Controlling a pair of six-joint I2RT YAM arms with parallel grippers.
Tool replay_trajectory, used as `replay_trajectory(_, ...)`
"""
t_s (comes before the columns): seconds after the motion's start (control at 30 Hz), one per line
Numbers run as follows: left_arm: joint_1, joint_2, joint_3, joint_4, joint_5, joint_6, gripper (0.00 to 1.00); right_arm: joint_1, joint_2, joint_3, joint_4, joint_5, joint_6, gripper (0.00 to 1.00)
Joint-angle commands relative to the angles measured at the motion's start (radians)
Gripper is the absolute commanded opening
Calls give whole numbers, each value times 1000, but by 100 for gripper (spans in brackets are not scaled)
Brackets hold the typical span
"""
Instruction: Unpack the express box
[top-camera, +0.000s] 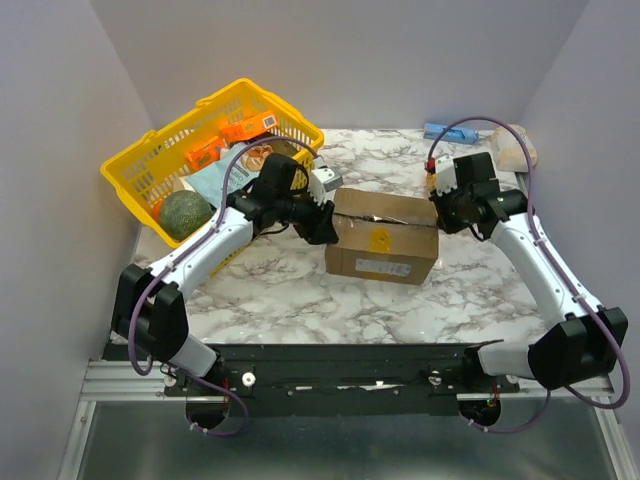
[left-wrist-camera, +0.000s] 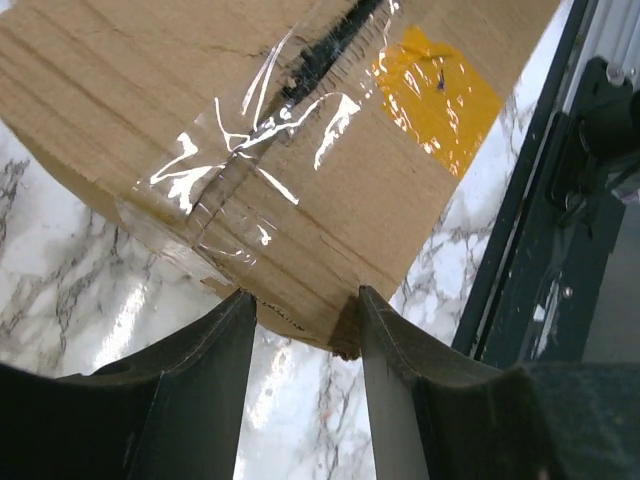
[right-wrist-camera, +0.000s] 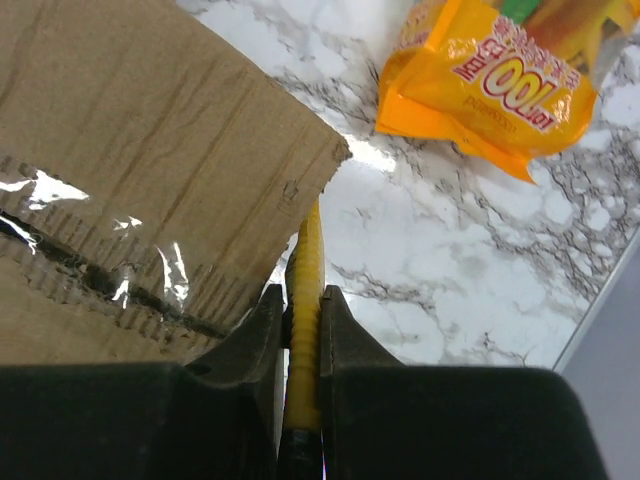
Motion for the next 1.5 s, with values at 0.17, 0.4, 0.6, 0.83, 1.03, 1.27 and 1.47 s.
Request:
replay_trajectory(0.17,35,14,323,-464,94,330,57,19,85,121,71,-279,58,0)
replay_trajectory(0.4,-8,138,467,-134,42,82,62,18,47,59,70,-374,115,0)
replay_trajectory(0.6,-59,386,671,-31,-21,10,67,-10,-5,36,71,-249,178,0)
replay_trajectory(0.83,-61,560,816,-52,70,-9,67,-272,-70,42,84,-539,217,0)
replay_trajectory(1.03,-51,590,758,-33,177,-68,65,-459,18,-11,96,-1022,218,0)
replay_trajectory(1.27,-48,564,631,-30,288,-131,55,-515,73,-54,67,-1316,127,1)
replay_trajectory(1.47,-45,544,551,-58,314,-110,49,-515,81,-99,58,-1321,132,1)
